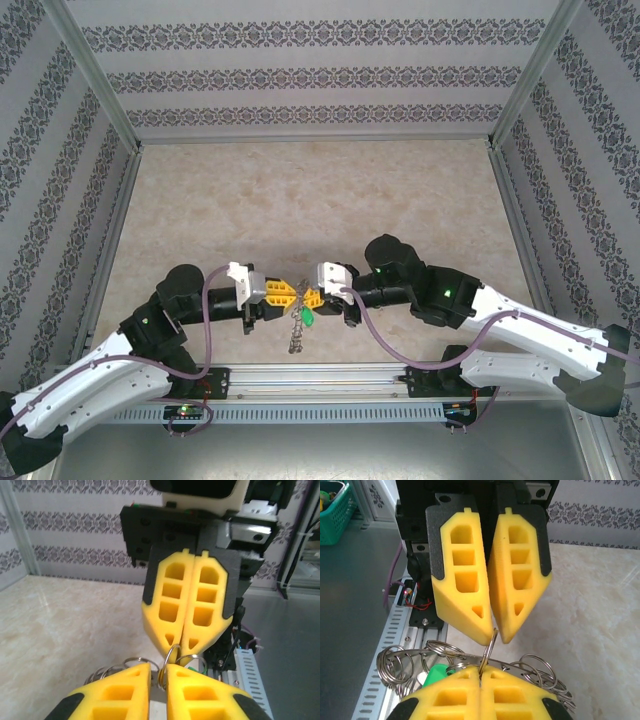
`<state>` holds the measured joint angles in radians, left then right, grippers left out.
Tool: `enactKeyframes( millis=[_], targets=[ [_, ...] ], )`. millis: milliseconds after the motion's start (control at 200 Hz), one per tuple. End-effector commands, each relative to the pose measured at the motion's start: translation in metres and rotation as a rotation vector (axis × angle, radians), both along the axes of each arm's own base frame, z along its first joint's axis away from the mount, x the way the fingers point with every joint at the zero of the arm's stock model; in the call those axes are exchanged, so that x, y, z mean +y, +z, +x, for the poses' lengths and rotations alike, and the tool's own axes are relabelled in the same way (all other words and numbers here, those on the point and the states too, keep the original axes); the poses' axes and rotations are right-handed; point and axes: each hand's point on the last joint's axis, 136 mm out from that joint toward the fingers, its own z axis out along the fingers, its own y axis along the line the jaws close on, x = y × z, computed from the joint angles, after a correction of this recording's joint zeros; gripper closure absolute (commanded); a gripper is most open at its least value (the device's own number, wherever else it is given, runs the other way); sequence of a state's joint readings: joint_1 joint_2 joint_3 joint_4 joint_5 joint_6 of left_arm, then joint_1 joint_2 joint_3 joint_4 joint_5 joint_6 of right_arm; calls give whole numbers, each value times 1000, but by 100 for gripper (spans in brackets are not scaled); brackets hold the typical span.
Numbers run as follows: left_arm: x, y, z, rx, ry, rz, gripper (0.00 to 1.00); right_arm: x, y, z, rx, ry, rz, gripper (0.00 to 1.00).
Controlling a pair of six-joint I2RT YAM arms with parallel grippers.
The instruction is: Put the keys on the keyring
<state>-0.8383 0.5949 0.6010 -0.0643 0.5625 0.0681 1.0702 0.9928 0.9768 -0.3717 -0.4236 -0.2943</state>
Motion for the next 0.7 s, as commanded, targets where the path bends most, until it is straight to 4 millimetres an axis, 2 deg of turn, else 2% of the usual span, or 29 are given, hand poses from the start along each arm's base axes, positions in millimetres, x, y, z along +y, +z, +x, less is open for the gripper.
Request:
enactKeyframes(
  millis=[0,250,694],
  targets=[
    [4,-7,8,16,54,103,83,-4,15,-1,-25,21,-8,100],
    [2,-6,2,26,13,159,82,-5,5,0,-11,46,-110,100],
    [-10,0,-20,18,-130,165,78,-8,4,-4,3,94,-160,100]
  ],
)
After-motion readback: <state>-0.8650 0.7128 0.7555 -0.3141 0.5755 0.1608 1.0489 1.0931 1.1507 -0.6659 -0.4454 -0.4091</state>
